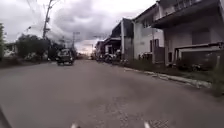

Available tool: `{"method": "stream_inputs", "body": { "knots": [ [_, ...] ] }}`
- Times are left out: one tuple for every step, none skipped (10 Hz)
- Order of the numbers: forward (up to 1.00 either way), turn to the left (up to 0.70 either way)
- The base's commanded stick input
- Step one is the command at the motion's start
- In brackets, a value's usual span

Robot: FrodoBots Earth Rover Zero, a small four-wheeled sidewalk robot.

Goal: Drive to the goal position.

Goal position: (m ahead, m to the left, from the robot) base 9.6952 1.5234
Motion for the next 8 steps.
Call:
{"method": "stream_inputs", "body": {
  "knots": [
    [0.7,0.0],
    [0.7,0.0],
    [0.7,0.0],
    [0.7,0.0],
    [0.7,0.0],
    [0.7,0.0],
    [0.7,0.0],
    [0.7,0.0]
  ]
}}
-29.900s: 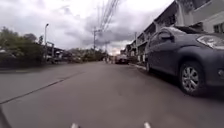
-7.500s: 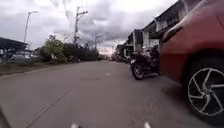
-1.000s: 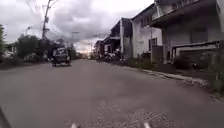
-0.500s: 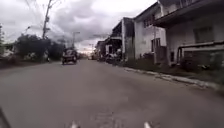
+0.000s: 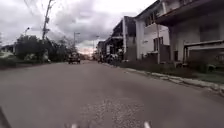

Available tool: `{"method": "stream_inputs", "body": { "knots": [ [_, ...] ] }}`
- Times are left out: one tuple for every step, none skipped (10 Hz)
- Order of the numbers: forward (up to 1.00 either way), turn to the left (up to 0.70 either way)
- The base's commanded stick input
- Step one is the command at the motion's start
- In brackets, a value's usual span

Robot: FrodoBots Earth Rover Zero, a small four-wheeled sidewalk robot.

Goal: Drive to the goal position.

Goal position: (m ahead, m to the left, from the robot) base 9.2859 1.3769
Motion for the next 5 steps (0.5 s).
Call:
{"method": "stream_inputs", "body": {
  "knots": [
    [0.7,0.0],
    [0.7,0.0],
    [0.7,0.0],
    [0.7,0.0],
    [0.7,0.0]
  ]
}}
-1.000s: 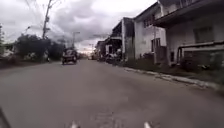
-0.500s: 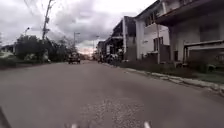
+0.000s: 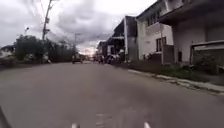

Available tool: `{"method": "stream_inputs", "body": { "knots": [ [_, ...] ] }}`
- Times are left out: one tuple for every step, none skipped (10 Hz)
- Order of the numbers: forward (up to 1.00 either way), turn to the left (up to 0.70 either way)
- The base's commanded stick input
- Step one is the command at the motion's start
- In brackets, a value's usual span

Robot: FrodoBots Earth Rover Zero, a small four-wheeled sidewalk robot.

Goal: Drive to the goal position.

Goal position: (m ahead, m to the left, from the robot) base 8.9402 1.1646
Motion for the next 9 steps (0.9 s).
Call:
{"method": "stream_inputs", "body": {
  "knots": [
    [0.7,0.0],
    [0.7,0.0],
    [0.7,0.0],
    [0.7,0.0],
    [0.7,0.0],
    [0.7,0.0],
    [0.7,0.0],
    [0.7,0.0],
    [0.7,0.0]
  ]
}}
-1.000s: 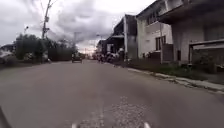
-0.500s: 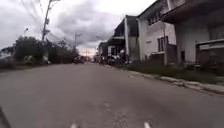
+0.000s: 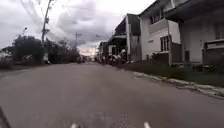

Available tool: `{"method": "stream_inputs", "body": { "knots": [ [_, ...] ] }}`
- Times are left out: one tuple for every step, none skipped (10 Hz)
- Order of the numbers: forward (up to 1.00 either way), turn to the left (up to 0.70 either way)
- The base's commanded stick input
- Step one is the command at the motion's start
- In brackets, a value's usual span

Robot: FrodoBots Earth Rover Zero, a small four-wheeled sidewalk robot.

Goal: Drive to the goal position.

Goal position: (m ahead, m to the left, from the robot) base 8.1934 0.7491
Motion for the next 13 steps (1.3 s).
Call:
{"method": "stream_inputs", "body": {
  "knots": [
    [0.7,0.0],
    [0.7,0.25],
    [0.7,0.35],
    [0.7,0.28],
    [0.7,0.1],
    [0.7,0.0],
    [0.7,0.0],
    [0.7,0.0],
    [0.7,0.0],
    [0.7,0.0],
    [0.7,0.0],
    [0.7,0.0],
    [0.7,0.0]
  ]
}}
